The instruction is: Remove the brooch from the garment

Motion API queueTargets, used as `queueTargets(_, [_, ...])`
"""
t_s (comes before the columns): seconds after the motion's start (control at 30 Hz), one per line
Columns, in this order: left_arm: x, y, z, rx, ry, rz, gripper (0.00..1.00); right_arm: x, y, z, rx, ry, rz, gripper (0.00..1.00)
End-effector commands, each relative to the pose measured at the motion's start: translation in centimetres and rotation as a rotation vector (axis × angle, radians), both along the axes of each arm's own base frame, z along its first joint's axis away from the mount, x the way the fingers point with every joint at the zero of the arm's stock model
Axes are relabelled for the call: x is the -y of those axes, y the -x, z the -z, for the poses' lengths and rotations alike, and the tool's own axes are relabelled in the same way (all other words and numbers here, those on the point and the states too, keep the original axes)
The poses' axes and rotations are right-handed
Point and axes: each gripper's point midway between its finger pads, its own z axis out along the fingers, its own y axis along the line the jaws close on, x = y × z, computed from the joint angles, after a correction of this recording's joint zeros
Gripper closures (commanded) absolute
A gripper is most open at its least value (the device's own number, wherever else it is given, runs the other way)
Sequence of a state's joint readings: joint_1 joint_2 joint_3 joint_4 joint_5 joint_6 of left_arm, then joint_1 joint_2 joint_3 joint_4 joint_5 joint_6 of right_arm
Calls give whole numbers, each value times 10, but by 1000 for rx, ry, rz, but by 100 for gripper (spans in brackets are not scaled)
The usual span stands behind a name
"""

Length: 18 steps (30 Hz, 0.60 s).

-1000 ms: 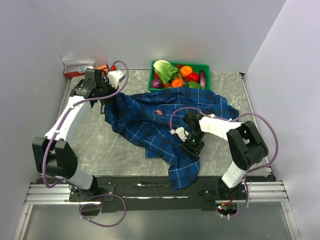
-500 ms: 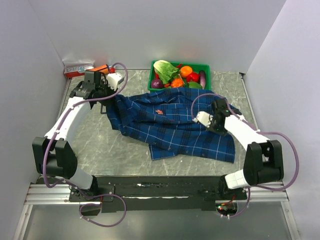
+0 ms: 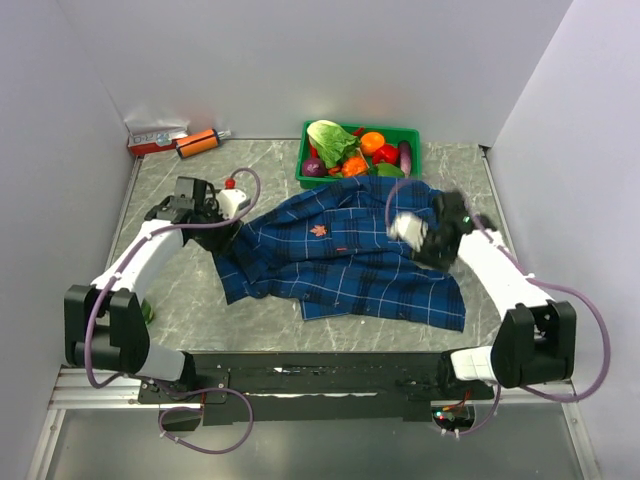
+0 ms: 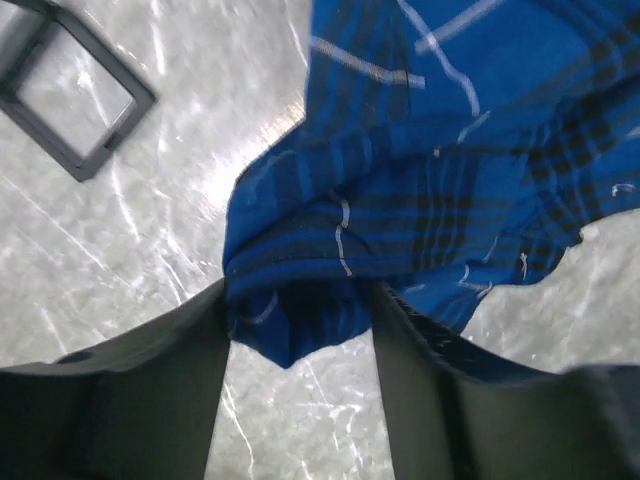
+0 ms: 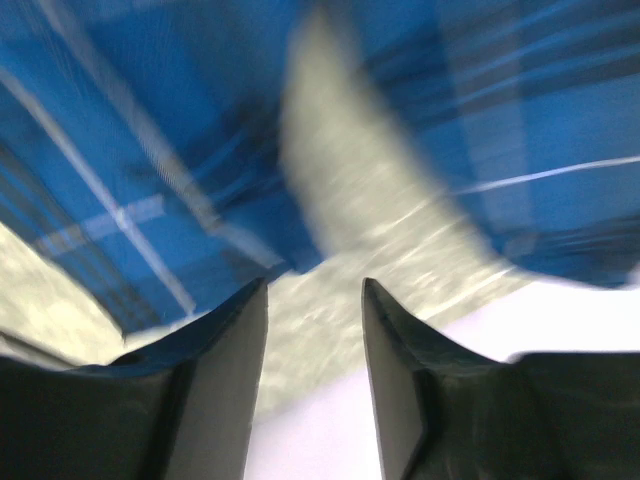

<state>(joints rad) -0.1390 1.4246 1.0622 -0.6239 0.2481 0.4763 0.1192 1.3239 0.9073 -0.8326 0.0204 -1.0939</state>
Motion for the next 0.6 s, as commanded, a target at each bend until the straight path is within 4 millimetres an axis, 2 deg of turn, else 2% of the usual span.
queueTargets(0.0, [11, -33, -80, 259, 76, -5, 34, -74, -23, -99, 158, -451, 53, 38])
queueTargets(0.07, [32, -44, -122, 347, 148, 17, 31, -93, -36, -117, 194, -558, 48, 35])
queueTargets(0.1, [42, -51, -133, 375, 190, 22, 31, -99, -44, -127, 210, -600, 79, 35])
queueTargets(0.13, [59, -52, -141, 383, 240, 58, 31, -104, -52, -122, 188, -619, 97, 35])
queueTargets(0.17, [72, -54, -153, 394, 290, 82, 31, -110, -65, -129, 209, -649, 100, 35])
queueTargets(0.2, [86, -59, -147, 338, 359, 69, 32, -117, -71, -129, 185, -687, 128, 37])
queueTargets(0.23, [106, -54, -148, 291, 442, 111, 33, -123, -81, -115, 130, -699, 157, 38])
queueTargets(0.27, [117, -55, -149, 254, 503, 110, 34, -129, -94, -124, 138, -726, 164, 40])
queueTargets(0.3, [130, -60, -140, 192, 578, 94, 34, -140, -99, -123, 93, -784, 195, 43])
queueTargets(0.33, [145, -54, -134, 142, 619, 137, 35, -147, -110, -105, 26, -798, 230, 45])
queueTargets(0.37, [157, -51, -129, 108, 641, 169, 37, -153, -124, -112, 30, -826, 240, 46])
queueTargets(0.4, [165, -56, -108, 56, 631, 170, 38, -163, -128, -110, -22, -864, 275, 49])
queueTargets(0.43, [175, -55, -100, 28, 627, 187, 38, -168, -135, -92, -80, -865, 310, 50])
queueTargets(0.47, [180, -62, -98, 21, 634, 191, 40, -170, -143, -92, -87, -878, 325, 51])
queueTargets(0.5, [186, -67, -80, -55, 657, 147, 41, -173, -146, -87, -105, -891, 361, 53])
queueTargets(0.53, [189, -73, -75, -73, 668, 137, 42, -175, -149, -76, -127, -891, 384, 54])
queueTargets(0.57, [195, -78, -78, -81, 689, 153, 43, -175, -146, -65, -148, -885, 413, 55])
